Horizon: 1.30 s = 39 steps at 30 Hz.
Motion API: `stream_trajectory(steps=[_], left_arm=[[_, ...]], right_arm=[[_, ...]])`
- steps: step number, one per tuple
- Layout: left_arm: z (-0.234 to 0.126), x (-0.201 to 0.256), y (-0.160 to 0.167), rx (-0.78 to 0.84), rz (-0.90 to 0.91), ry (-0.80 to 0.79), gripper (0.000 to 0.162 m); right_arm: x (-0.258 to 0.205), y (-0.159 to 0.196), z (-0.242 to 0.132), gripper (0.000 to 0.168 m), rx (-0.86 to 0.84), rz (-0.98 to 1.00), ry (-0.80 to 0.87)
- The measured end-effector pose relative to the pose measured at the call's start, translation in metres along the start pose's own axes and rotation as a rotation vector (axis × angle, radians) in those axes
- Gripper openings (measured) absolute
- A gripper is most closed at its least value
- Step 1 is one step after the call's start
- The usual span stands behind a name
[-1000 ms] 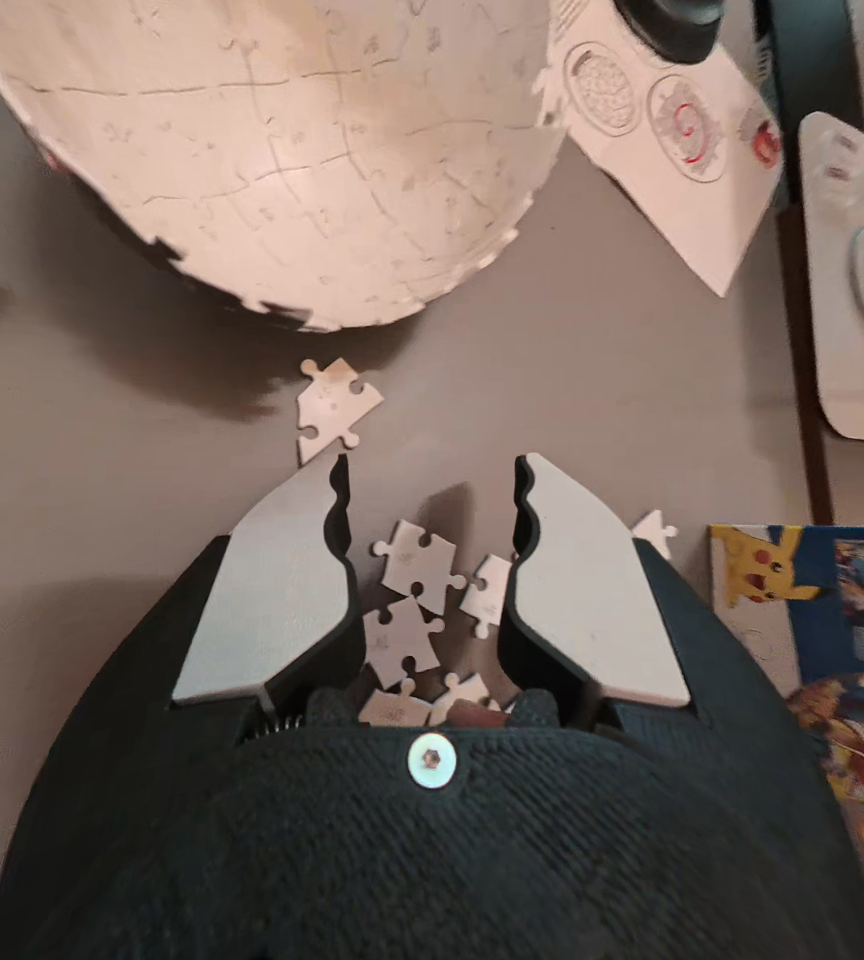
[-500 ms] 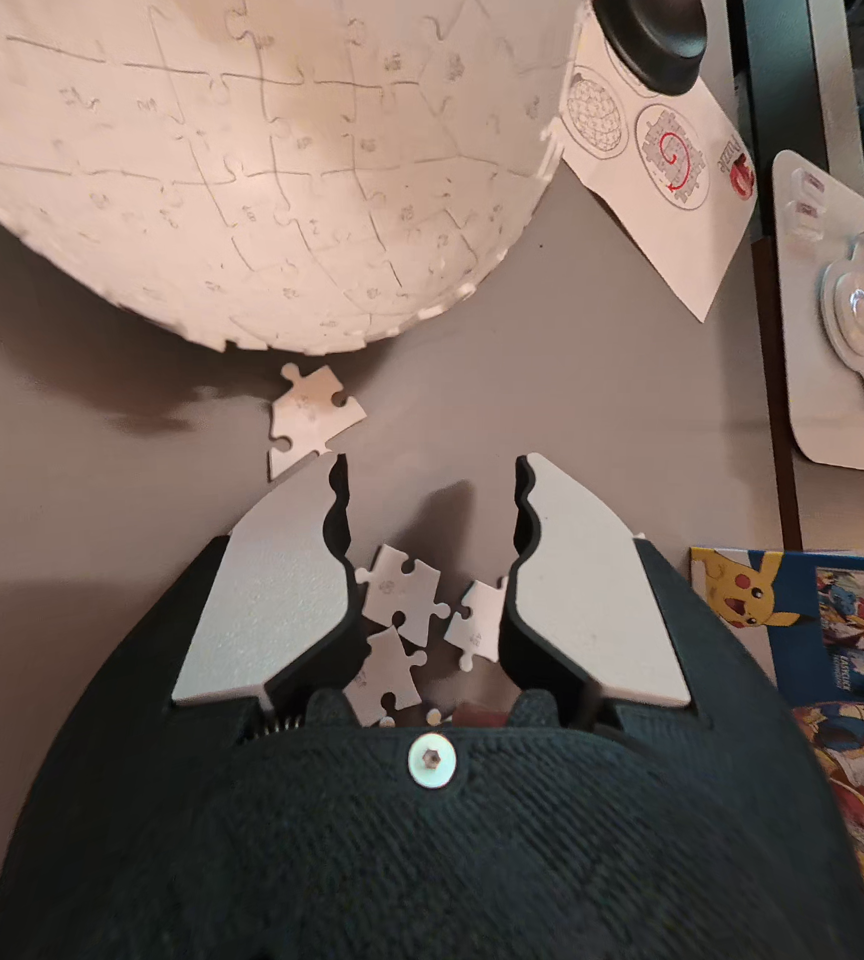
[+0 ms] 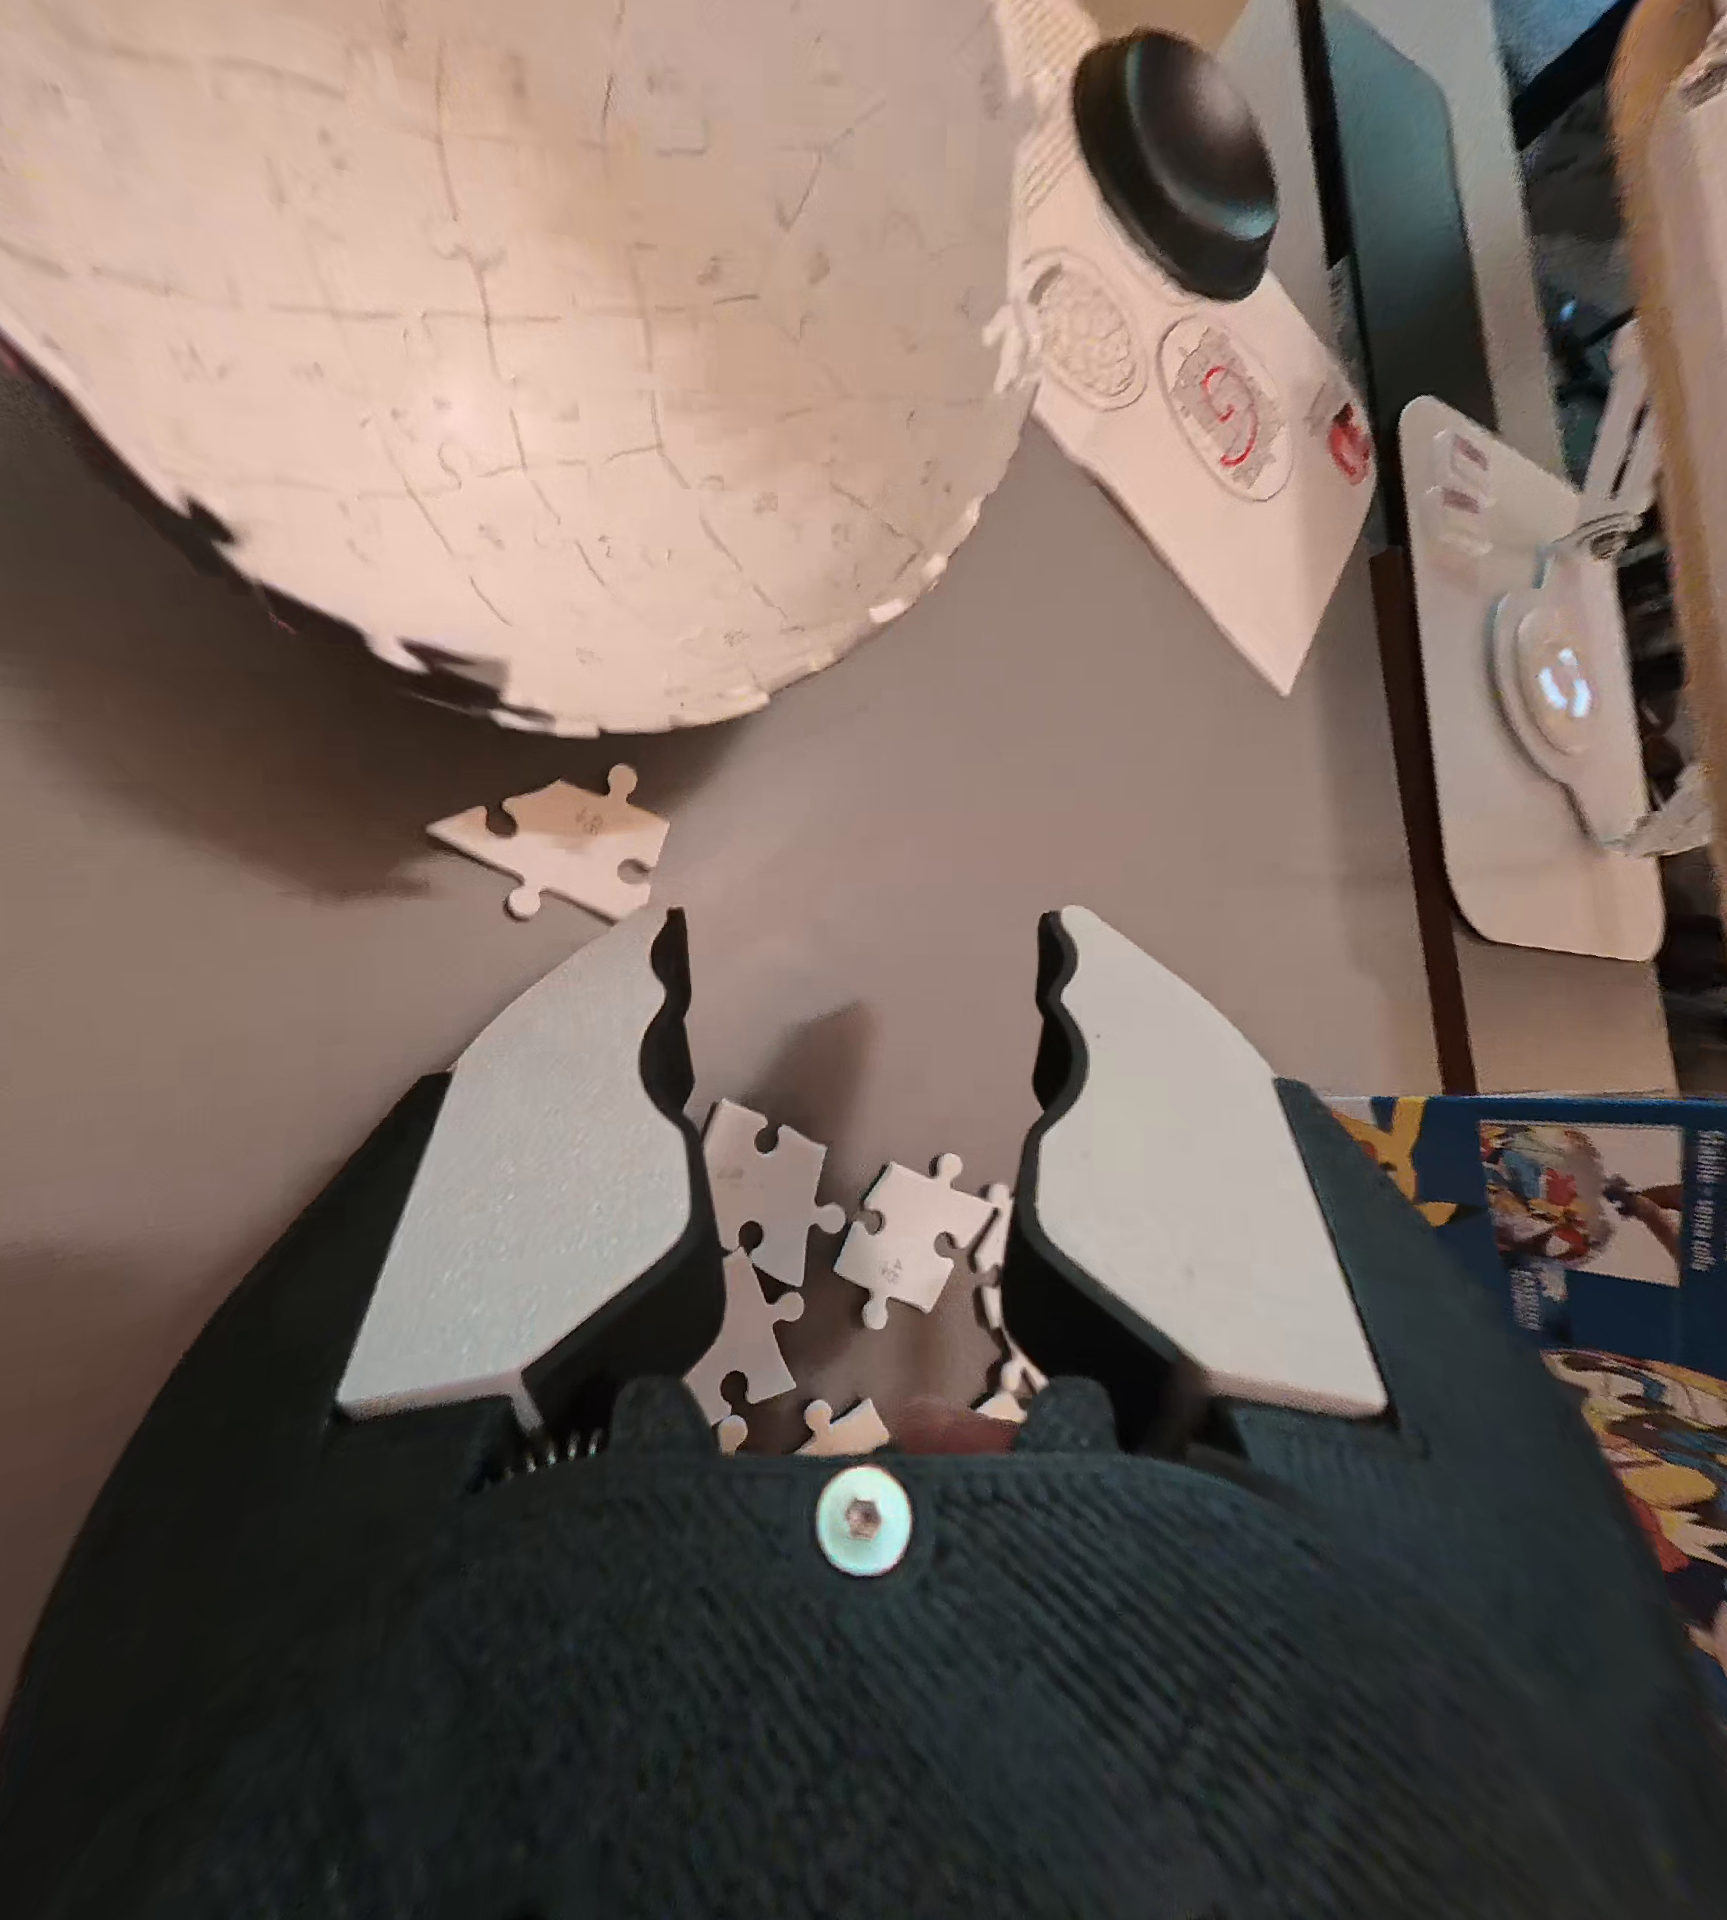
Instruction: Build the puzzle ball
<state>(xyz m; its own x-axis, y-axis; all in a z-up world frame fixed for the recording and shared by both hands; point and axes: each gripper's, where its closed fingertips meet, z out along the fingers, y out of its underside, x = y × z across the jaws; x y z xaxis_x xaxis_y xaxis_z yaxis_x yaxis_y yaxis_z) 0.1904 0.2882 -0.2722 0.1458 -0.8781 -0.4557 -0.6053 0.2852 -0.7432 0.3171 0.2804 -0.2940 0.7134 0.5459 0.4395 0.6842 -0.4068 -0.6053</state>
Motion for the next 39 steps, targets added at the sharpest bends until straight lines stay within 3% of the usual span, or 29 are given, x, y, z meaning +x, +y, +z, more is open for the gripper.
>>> stream_trajectory(steps=[7, 18, 39], left_arm=[[0.001, 0.002, -0.002, 0.019, 0.039, -0.022, 0.107], [-0.006, 0.035, -0.009, 0.05, 0.083, 0.033, 0.106], [-0.002, 0.044, -0.016, 0.08, 0.072, 0.069, 0.104]], right_arm=[[0.023, -0.04, -0.026, 0.064, 0.219, 0.147, 0.077], [0.018, -0.006, -0.005, 0.064, 0.056, 0.114, 0.076], [-0.003, -0.03, 0.017, 0.061, 0.072, 0.038, 0.018]])
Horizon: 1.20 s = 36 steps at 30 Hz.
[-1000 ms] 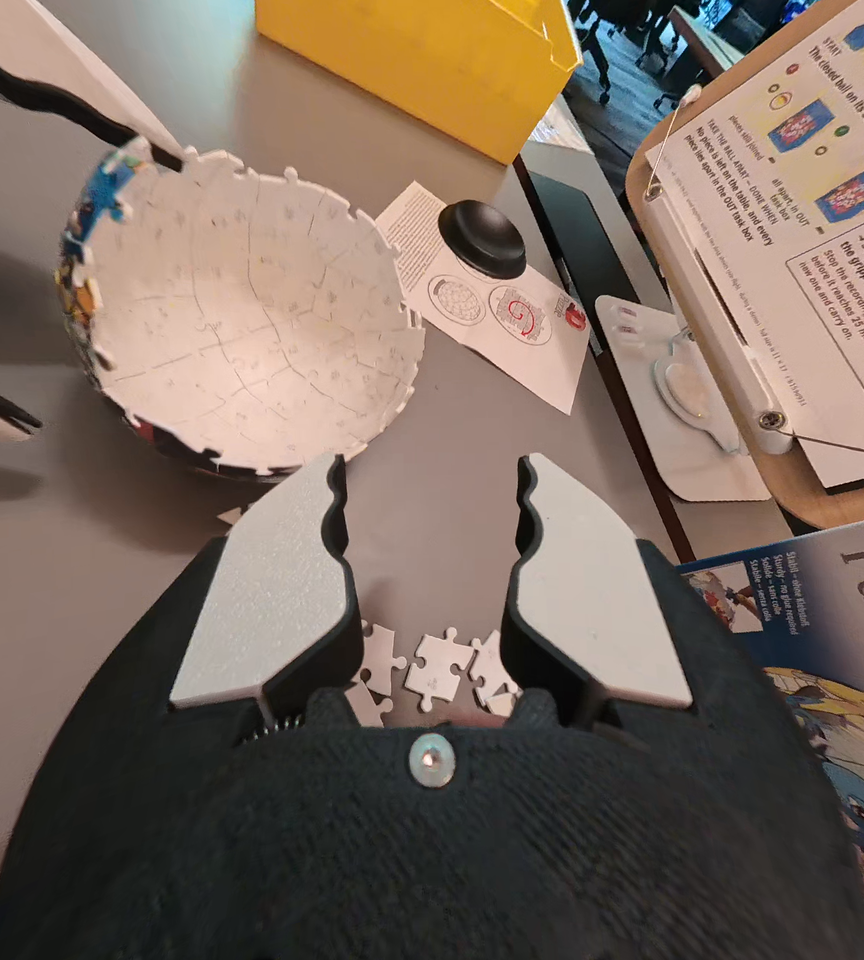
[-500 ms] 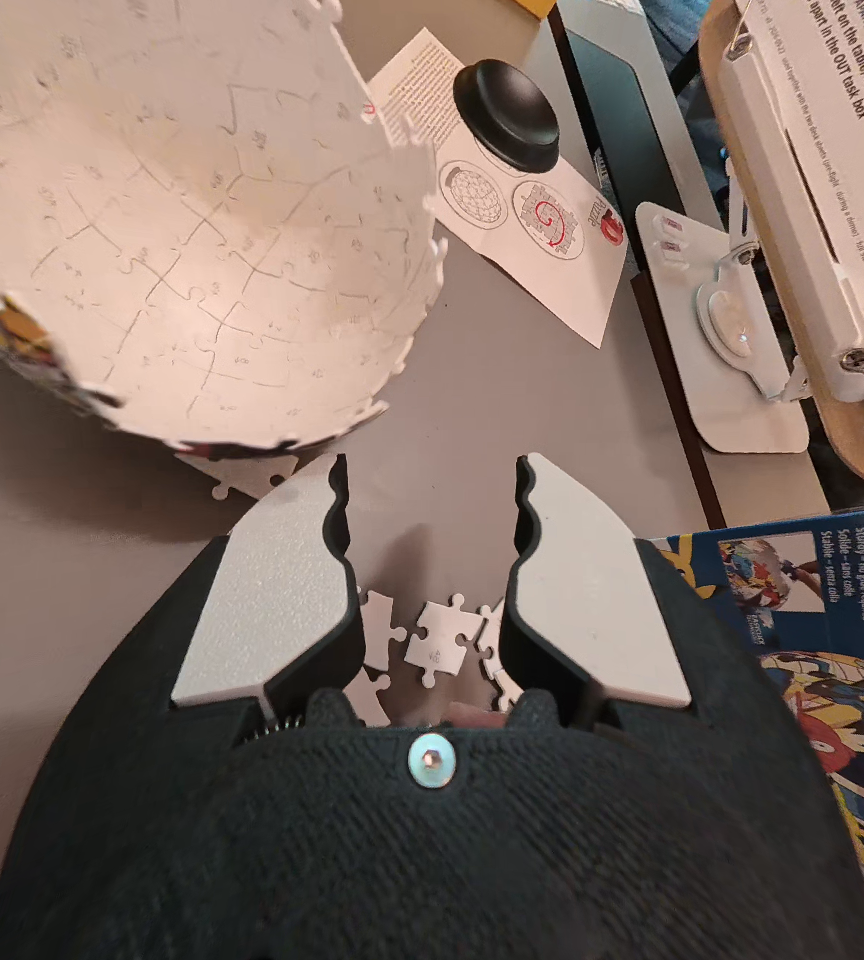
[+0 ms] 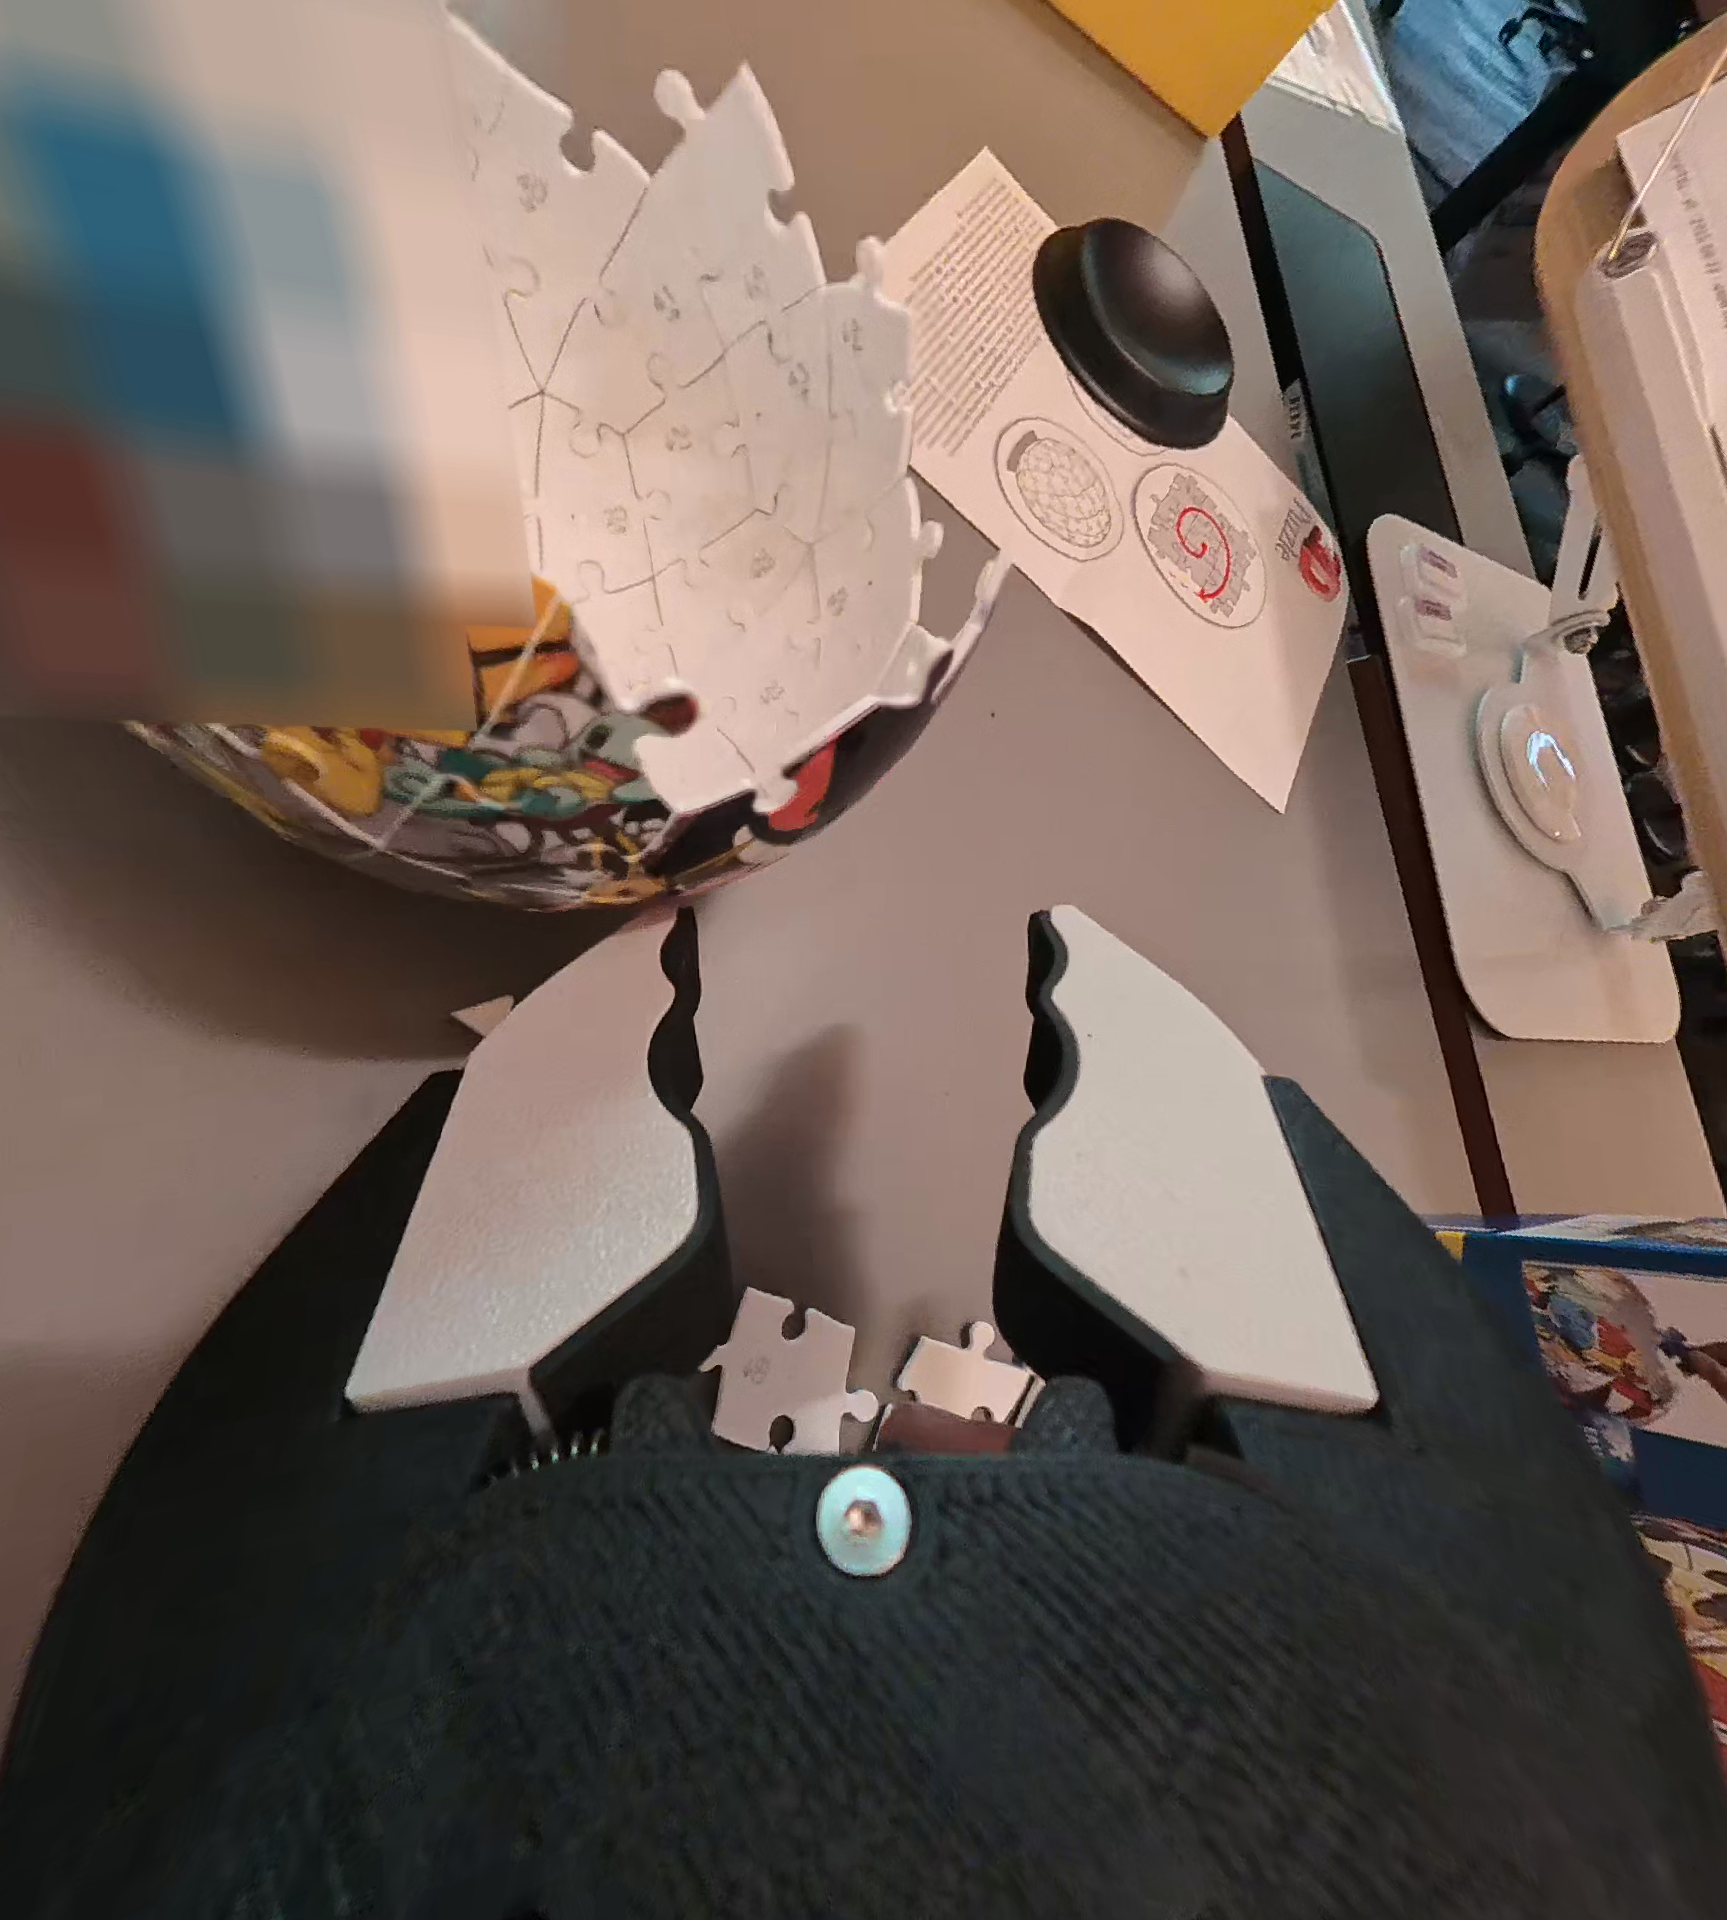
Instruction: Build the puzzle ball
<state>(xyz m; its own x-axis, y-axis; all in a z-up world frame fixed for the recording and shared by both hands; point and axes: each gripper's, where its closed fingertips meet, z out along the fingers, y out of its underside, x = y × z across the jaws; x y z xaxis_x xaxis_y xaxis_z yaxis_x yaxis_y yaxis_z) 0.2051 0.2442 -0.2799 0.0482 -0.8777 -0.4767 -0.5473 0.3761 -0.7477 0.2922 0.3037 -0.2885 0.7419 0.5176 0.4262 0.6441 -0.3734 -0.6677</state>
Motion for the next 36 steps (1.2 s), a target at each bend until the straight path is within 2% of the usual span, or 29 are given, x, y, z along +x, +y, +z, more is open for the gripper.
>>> stream_trajectory(steps=[8, 13, 16, 22, 25, 28, 31, 36], left_arm=[[-0.005, -0.003, 0.0, 0.007, -0.01, 0.008, 0.101], [-0.011, -0.015, 0.0, 0.024, -0.026, 0.002, 0.096], [-0.013, -0.025, 0.005, 0.017, -0.02, -0.007, 0.092], [-0.007, -0.041, 0.032, -0.117, 0.1, -0.039, 0.085], [-0.007, -0.041, 0.039, -0.138, 0.092, -0.024, 0.083], [-0.007, -0.034, 0.035, -0.114, 0.094, 0.003, 0.074], [-0.007, -0.028, 0.031, -0.114, 0.109, 0.015, 0.072], [-0.007, -0.023, 0.024, -0.101, 0.103, 0.013, 0.063]], right_arm=[[-0.006, 0.011, 0.0, 0.061, -0.066, 0.007, -0.036], [-0.038, 0.035, -0.011, 0.059, -0.163, 0.058, -0.256], [-0.047, 0.034, -0.013, 0.06, -0.142, 0.07, -0.313], [-0.04, 0.035, -0.01, 0.062, -0.147, 0.026, -0.261], [-0.031, 0.041, -0.014, 0.062, -0.159, -0.004, -0.218], [-0.035, 0.038, -0.011, 0.057, -0.132, 0.01, -0.237], [-0.037, 0.034, -0.008, 0.055, -0.1, 0.014, -0.245], [-0.039, 0.036, -0.007, 0.051, -0.126, 0.089, -0.268]])
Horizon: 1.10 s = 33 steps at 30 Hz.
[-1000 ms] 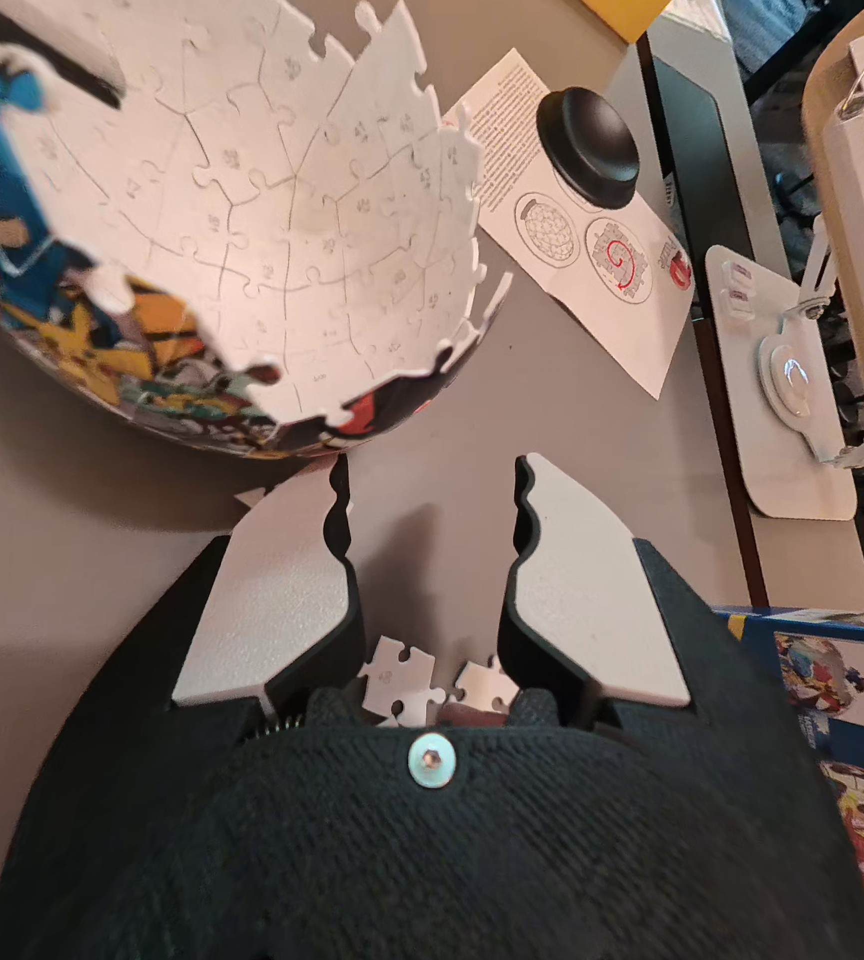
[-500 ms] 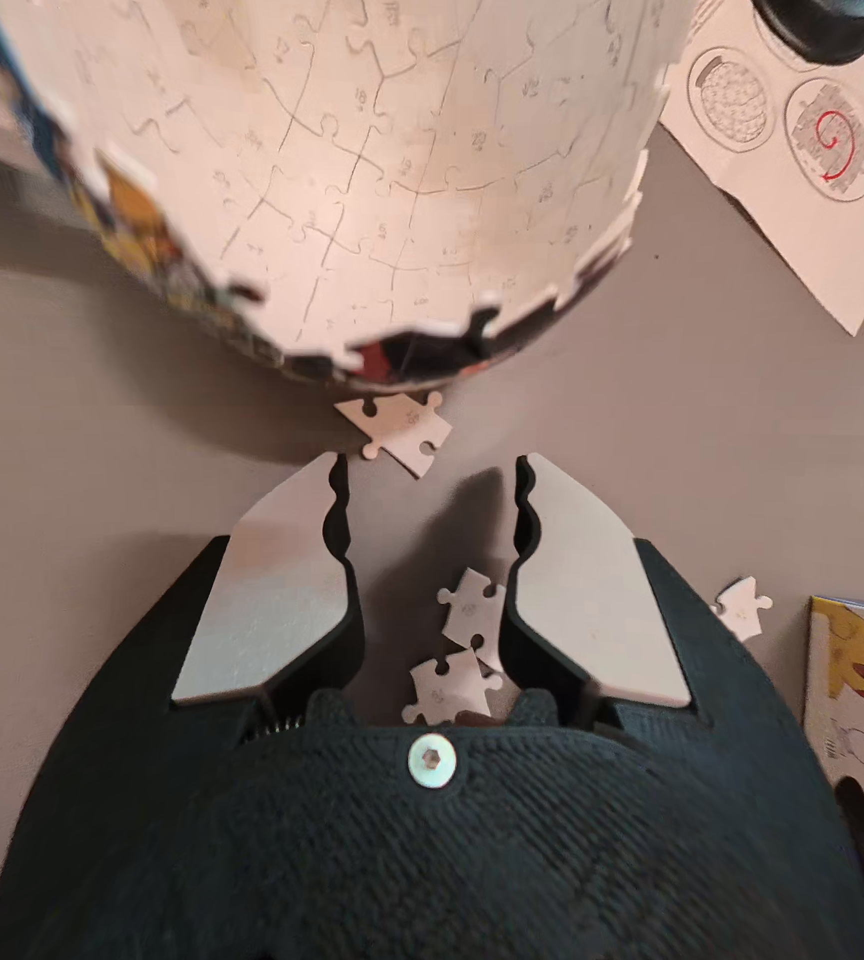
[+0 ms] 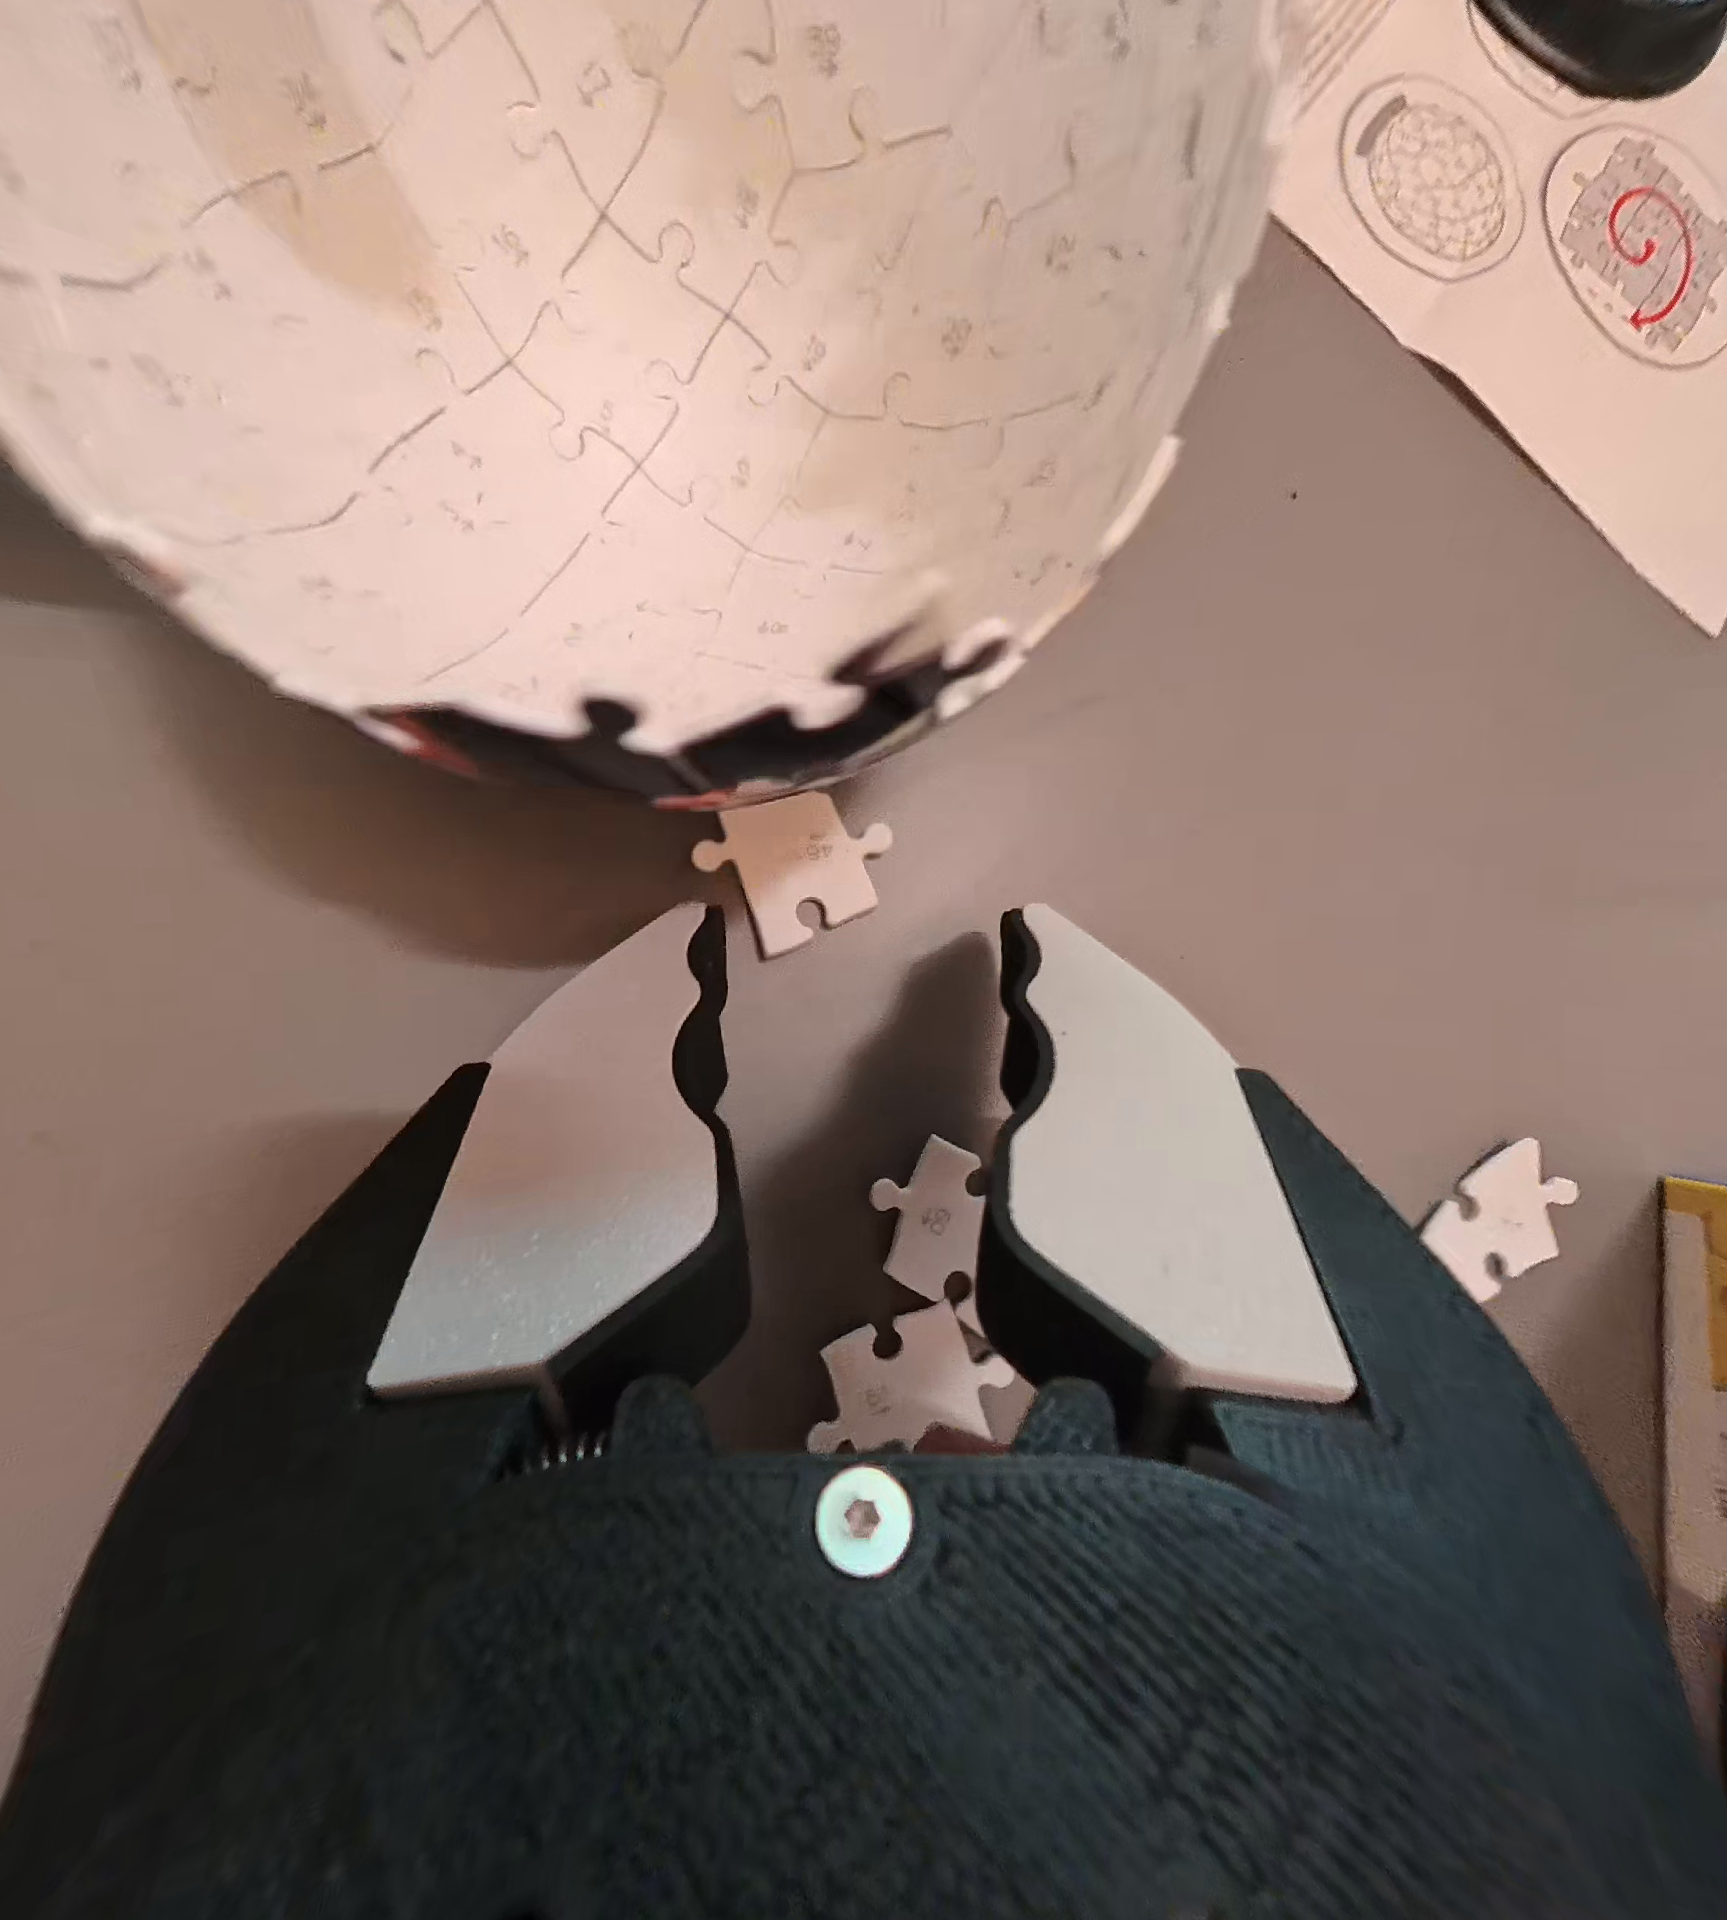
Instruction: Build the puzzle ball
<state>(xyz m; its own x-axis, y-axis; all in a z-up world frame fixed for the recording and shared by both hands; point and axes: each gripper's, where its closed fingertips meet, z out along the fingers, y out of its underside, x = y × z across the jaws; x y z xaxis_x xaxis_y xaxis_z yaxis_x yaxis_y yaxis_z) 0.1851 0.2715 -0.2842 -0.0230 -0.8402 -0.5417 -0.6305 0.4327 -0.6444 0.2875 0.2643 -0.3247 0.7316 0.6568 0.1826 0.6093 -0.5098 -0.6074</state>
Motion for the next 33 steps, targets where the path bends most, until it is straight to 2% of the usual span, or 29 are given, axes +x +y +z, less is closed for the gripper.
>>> stream_trajectory(steps=[3, 5, 7, 14, 17, 19, 22, 33], left_arm=[[0.001, 0.002, 0.0, -0.008, 0.017, -0.004, 0.054], [0.001, 0.002, 0.0, -0.008, 0.017, -0.018, 0.042], [0.001, 0.001, 0.0, -0.008, 0.004, -0.024, 0.042], [-0.005, -0.001, 0.005, -0.023, -0.028, -0.025, 0.042], [-0.009, -0.001, 0.006, -0.018, -0.057, -0.026, 0.041], [-0.012, -0.002, 0.006, -0.019, -0.061, -0.031, 0.04], [-0.016, -0.003, 0.009, -0.037, -0.054, -0.048, 0.039], [-0.03, 0.013, 0.01, -0.055, -0.044, -0.045, 0.029]], right_arm=[[0.0, 0.001, 0.0, 0.051, 0.001, 0.028, -0.011], [0.0, 0.0, 0.0, 0.051, 0.014, 0.016, -0.015], [-0.001, 0.0, 0.0, 0.05, 0.021, -0.001, -0.018], [0.001, 0.006, -0.001, 0.019, -0.001, -0.046, -0.004], [0.003, 0.005, -0.003, 0.03, -0.011, -0.073, 0.022], [-0.005, 0.003, -0.002, 0.035, -0.001, -0.06, -0.025], [-0.005, -0.003, 0.002, 0.039, 0.018, -0.052, -0.027], [-0.006, -0.006, 0.004, 0.039, 0.019, -0.061, -0.026]])
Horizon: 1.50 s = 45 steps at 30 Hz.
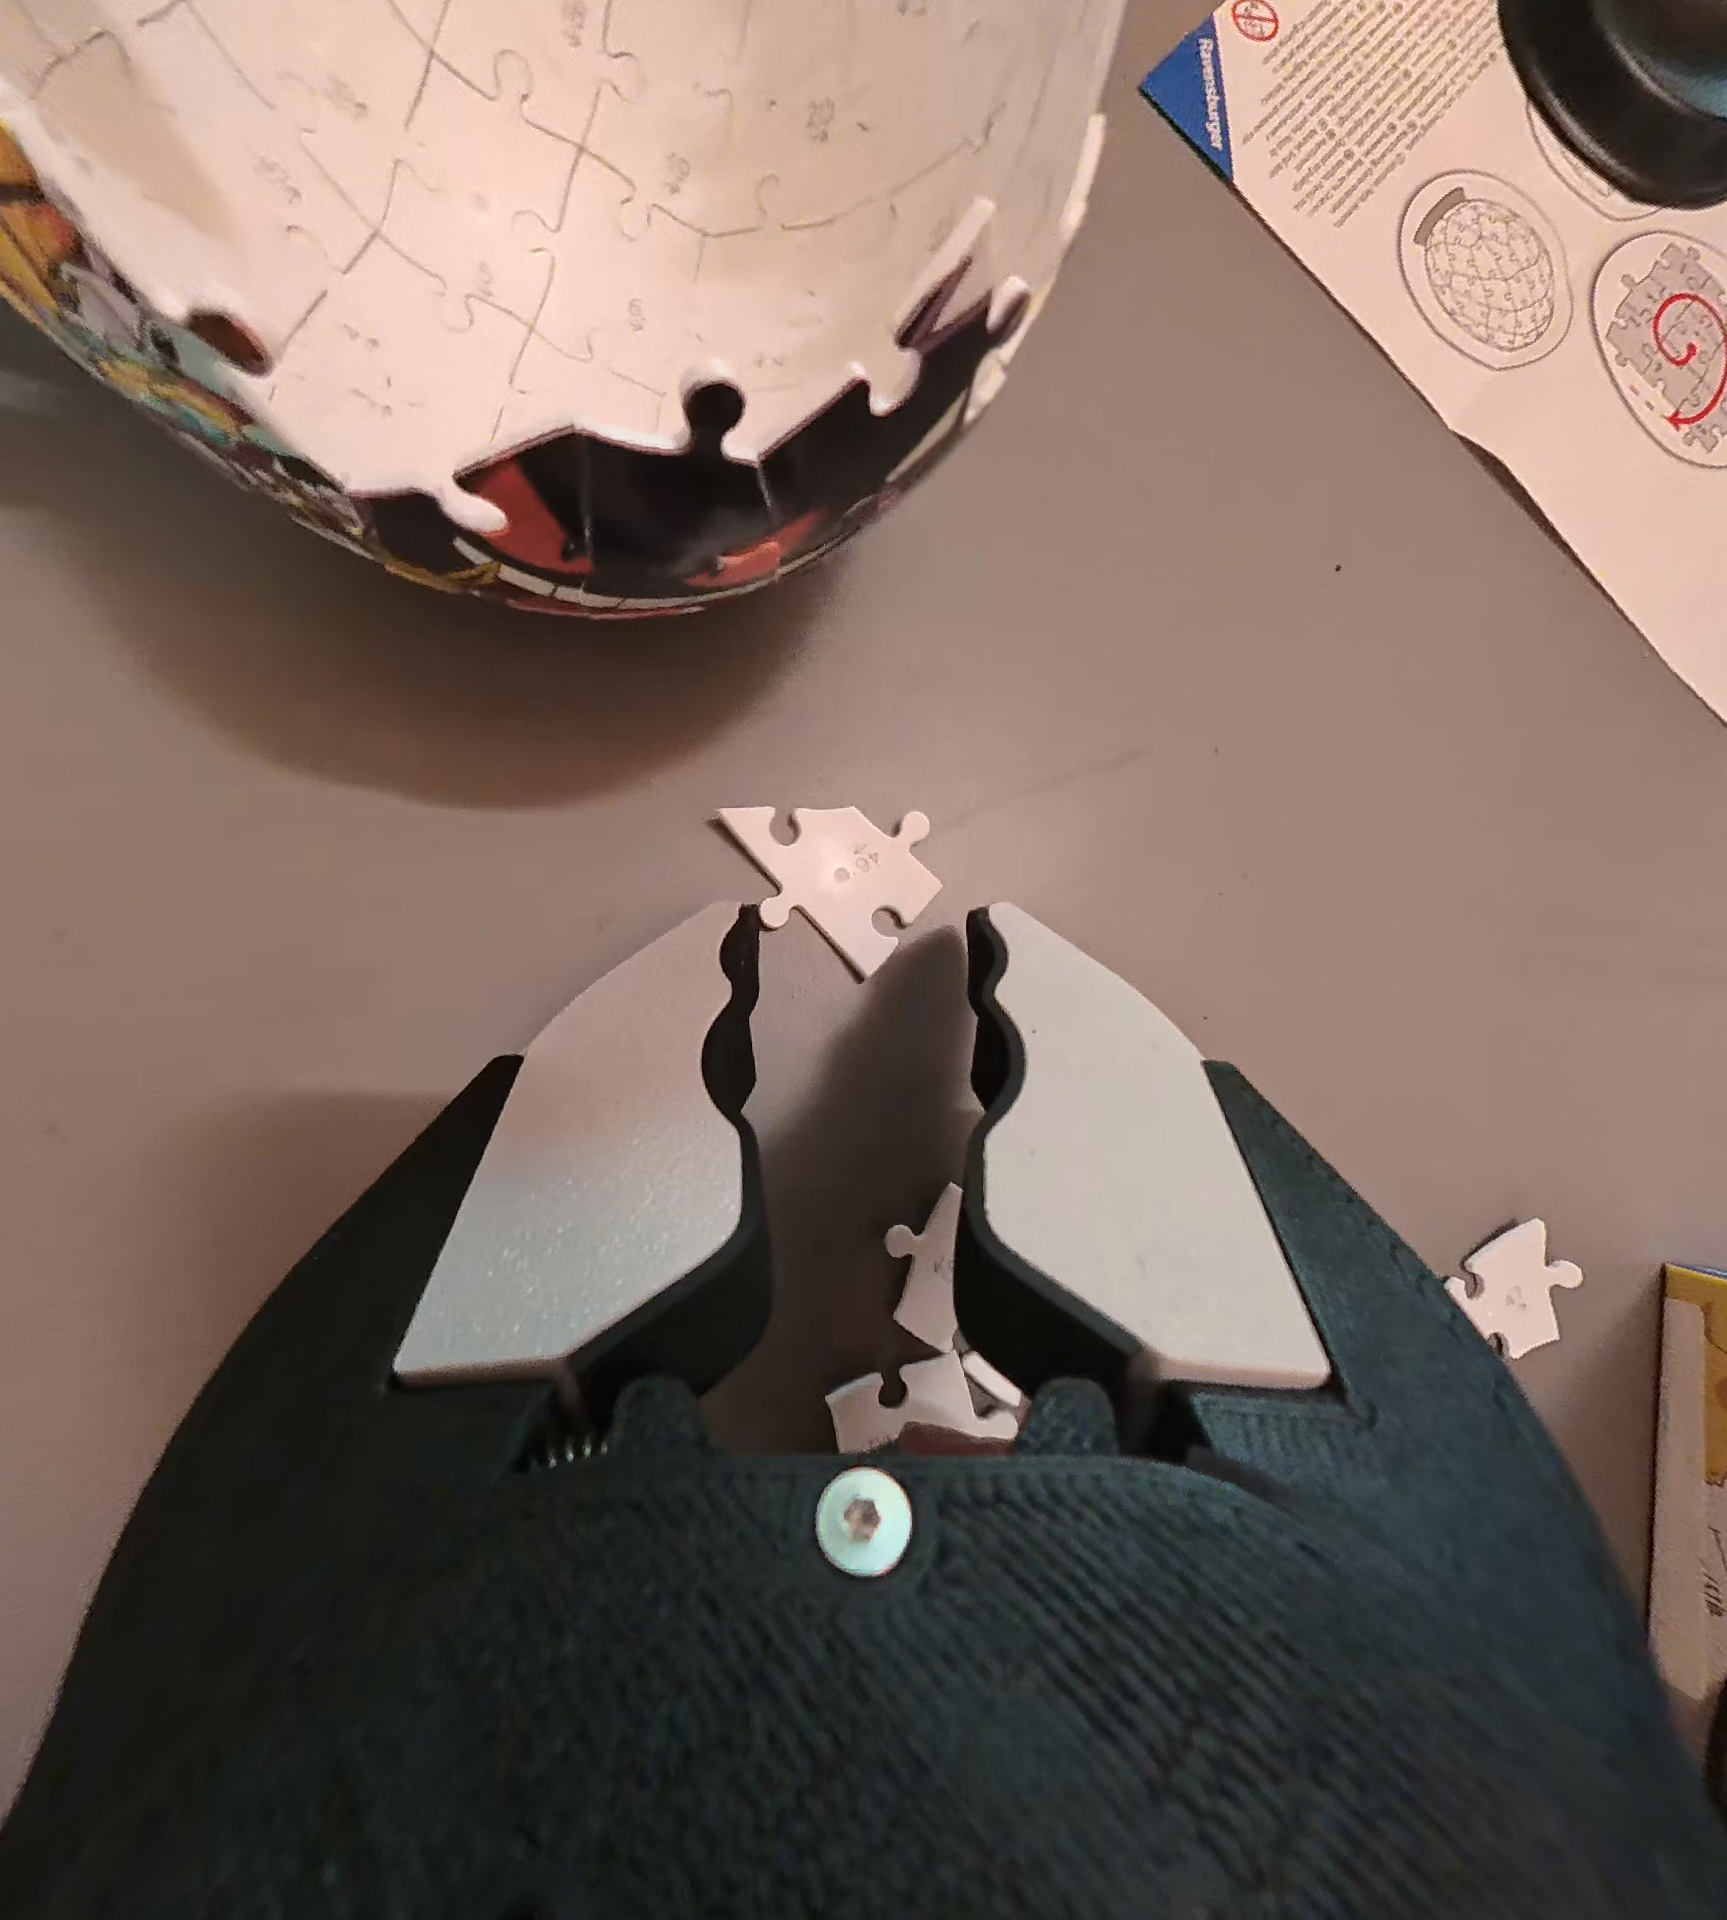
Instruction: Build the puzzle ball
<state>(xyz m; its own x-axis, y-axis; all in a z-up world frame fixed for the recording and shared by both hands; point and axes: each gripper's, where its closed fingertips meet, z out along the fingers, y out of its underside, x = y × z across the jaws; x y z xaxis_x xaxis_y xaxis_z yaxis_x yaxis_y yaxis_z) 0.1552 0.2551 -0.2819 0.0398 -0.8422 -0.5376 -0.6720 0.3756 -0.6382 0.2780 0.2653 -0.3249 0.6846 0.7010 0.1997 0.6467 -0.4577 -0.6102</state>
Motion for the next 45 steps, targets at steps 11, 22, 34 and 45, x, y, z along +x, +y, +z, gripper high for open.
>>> stream_trajectory(steps=[11, 22, 34, 45], left_arm=[[-0.014, 0.01, -0.004, -0.015, -0.036, 0.042, 0.026], [-0.021, 0.011, -0.004, -0.032, -0.055, 0.054, 0.027], [-0.021, 0.011, -0.007, -0.018, -0.076, 0.077, 0.041], [-0.022, 0.013, -0.006, -0.025, -0.102, 0.099, 0.053]], right_arm=[[-0.008, -0.002, 0.003, 0.02, 0.018, 0.007, -0.057], [-0.002, -0.002, 0.003, 0.052, -0.002, 0.094, -0.033], [0.001, -0.007, 0.01, 0.07, 0.015, 0.326, -0.077], [0.004, -0.006, 0.012, 0.037, -0.027, 0.252, -0.04]])
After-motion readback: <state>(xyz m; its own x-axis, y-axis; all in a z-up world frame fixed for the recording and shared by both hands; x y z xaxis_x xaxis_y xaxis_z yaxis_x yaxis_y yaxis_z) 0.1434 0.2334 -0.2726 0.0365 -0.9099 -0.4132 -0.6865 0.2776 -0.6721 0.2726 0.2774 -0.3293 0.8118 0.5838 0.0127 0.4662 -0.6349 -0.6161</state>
